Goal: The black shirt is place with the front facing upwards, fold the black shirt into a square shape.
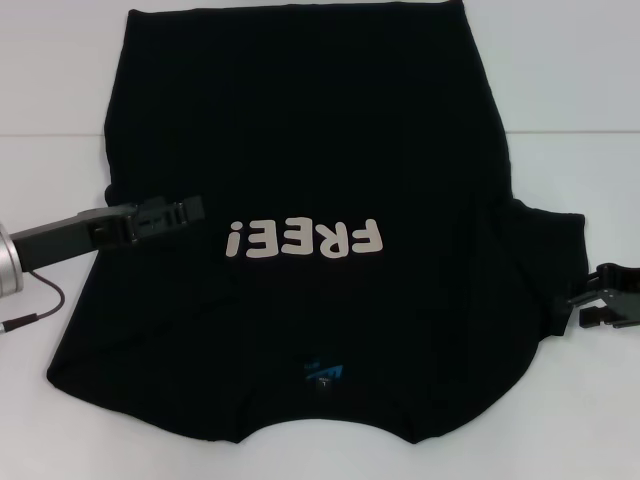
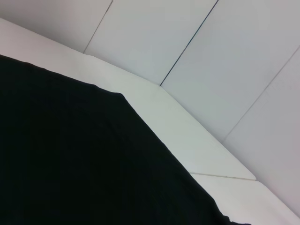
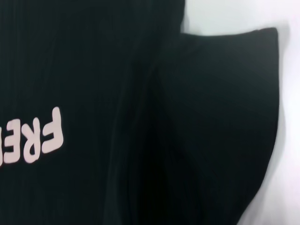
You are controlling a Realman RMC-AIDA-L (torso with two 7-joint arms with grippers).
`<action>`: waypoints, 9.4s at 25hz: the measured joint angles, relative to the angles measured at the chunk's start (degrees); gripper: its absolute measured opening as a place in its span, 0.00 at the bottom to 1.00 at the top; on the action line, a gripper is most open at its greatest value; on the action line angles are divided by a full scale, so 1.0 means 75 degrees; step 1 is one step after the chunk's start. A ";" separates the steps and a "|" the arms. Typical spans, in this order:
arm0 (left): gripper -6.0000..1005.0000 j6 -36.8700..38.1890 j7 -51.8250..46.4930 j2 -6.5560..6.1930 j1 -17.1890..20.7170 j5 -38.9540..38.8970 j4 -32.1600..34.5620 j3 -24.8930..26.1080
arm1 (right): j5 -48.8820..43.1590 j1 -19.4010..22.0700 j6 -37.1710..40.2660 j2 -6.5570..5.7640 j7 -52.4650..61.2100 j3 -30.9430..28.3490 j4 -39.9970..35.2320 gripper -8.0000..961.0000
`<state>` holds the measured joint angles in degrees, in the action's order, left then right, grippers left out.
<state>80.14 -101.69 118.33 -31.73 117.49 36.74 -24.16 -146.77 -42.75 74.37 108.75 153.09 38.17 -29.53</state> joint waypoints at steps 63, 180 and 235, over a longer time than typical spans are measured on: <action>0.78 0.0166 -0.0210 -0.0048 0.0211 -0.1089 0.0004 0.0012 | -0.0823 0.0197 0.0717 -0.1169 -0.0437 -0.0637 -0.0623 0.07; 0.78 0.2540 -0.5074 -0.0607 0.1106 0.1741 0.1353 0.0952 | 0.1677 -0.0705 0.0648 -0.0647 -0.0795 0.0149 -0.0753 0.65; 0.75 0.0931 -0.5040 -0.0458 0.0693 0.3072 0.0320 0.0498 | 0.1710 -0.0517 0.0633 -0.0566 -0.0853 0.0131 -0.0738 0.64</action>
<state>87.12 -139.49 114.90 -26.53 140.53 39.14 -20.43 -133.95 -46.62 79.12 104.50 146.69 39.15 -35.07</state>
